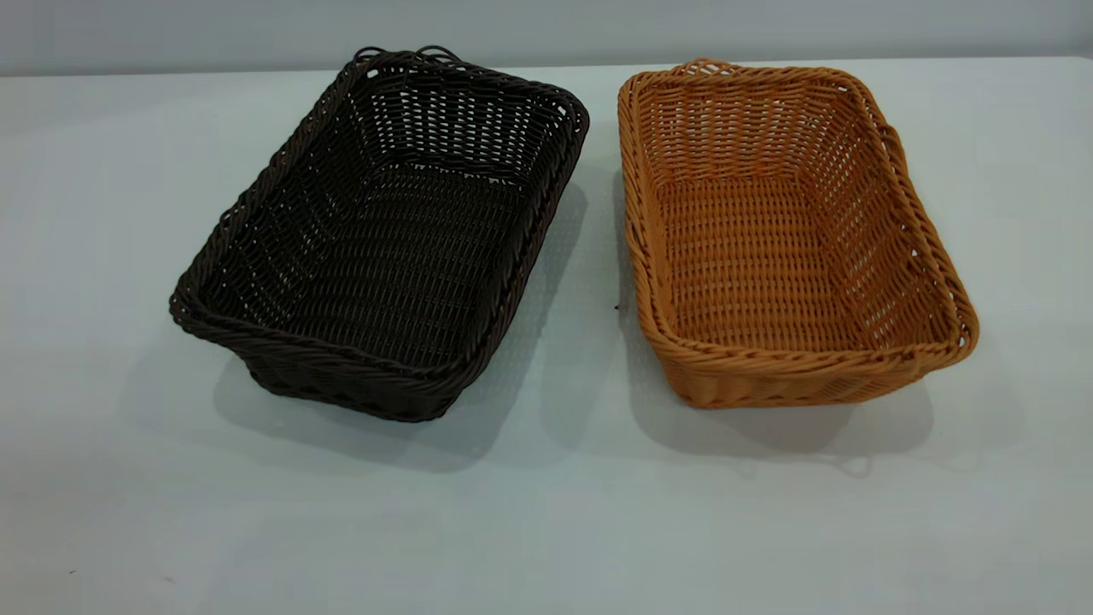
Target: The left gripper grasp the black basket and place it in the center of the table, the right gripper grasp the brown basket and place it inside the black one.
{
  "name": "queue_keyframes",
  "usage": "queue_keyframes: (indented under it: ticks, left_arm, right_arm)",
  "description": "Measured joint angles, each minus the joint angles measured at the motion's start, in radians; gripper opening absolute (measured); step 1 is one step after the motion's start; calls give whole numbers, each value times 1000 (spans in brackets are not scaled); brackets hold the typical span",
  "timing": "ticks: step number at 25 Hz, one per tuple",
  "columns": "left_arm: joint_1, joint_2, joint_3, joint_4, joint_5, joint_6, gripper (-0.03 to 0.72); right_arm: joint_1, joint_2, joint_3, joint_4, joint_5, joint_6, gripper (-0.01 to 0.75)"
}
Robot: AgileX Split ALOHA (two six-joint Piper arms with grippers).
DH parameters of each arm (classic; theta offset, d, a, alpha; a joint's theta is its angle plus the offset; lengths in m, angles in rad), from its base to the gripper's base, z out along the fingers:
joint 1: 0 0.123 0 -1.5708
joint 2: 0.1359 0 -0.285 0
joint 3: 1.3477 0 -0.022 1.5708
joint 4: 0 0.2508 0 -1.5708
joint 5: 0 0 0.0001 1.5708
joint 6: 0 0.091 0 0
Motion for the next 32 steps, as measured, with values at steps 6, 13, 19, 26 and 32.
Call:
queue_keyframes:
  ticks: [6, 13, 19, 26, 32]
  left_arm:
    - [0, 0, 0, 0, 0, -1, 456]
    - [0, 0, 0, 0, 0, -33, 456]
    - [0, 156, -18, 0, -56, -65, 456]
    - [0, 578, -78, -1, -238, -21, 456]
    - [0, 938, -181, -32, -433, 72, 461]
  right_arm:
    - [0, 0, 0, 31, -1, 1, 544]
    - [0, 3, -1, 12, -10, 26, 544]
    - [0, 220, -11, 68, -145, -14, 544]
    - [0, 685, -11, 297, -361, -166, 544]
    - [2, 1164, -28, 676, -399, -409, 544]
